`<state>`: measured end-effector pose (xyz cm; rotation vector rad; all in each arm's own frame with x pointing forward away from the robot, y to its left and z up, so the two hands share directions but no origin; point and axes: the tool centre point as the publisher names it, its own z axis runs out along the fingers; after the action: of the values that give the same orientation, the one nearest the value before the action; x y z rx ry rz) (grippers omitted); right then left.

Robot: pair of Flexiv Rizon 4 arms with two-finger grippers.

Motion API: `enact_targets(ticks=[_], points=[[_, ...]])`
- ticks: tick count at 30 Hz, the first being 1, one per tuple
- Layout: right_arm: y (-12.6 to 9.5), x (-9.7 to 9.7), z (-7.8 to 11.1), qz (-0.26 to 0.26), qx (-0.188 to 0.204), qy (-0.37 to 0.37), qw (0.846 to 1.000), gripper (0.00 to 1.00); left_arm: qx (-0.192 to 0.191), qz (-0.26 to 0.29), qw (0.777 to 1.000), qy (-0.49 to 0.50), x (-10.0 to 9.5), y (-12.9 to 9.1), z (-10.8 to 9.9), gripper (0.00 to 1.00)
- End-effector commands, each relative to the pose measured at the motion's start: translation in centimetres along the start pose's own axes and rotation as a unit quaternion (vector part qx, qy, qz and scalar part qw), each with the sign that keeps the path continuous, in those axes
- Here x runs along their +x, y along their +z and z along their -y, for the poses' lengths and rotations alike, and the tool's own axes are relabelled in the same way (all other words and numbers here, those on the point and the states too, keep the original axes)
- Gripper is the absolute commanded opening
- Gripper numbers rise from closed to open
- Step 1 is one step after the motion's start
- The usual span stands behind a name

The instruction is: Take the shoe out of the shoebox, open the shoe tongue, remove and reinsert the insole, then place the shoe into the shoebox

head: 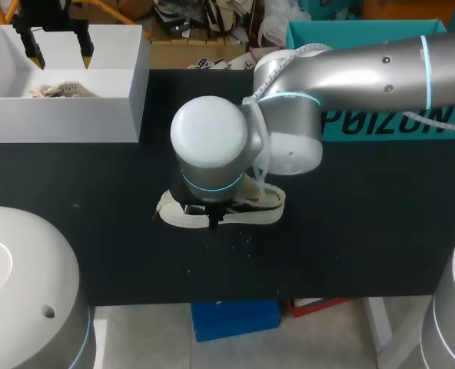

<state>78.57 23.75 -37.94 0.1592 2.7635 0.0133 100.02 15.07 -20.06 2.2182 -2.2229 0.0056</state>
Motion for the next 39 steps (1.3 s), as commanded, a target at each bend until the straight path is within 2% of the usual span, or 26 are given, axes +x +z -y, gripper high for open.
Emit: enact_targets(ticks=[1, 8, 12, 16, 39], points=[[-2.9, -1.3, 2.2, -0.021, -0.033, -0.007, 0.999, 1.0, -0.001, 0.001, 1.0, -0.001, 0.0, -0.1, 0.0, 1.0], [-6.1, -2.4, 4.6, -0.058, -0.068, -0.038, 0.995, 1.0, -0.001, 0.001, 1.0, -0.001, 0.0, -0.1, 0.0, 1.0], [-6.9, -2.5, 6.1, -0.102, -0.154, -0.071, 0.98, 1.0, -0.001, 0.001, 1.0, -0.001, 0.0, -0.1, 0.0, 1.0], [-7.4, -2.5, 7.9, -0.144, -0.235, -0.108, 0.955, 1.0, -0.001, 0.001, 1.0, -0.001, 0.0, -0.1, 0.0, 1.0], [-7.4, -2.5, 7.9, -0.144, -0.235, -0.108, 0.955, 1.0, -0.001, 0.001, 1.0, -0.001, 0.0, -0.1, 0.0, 1.0]])
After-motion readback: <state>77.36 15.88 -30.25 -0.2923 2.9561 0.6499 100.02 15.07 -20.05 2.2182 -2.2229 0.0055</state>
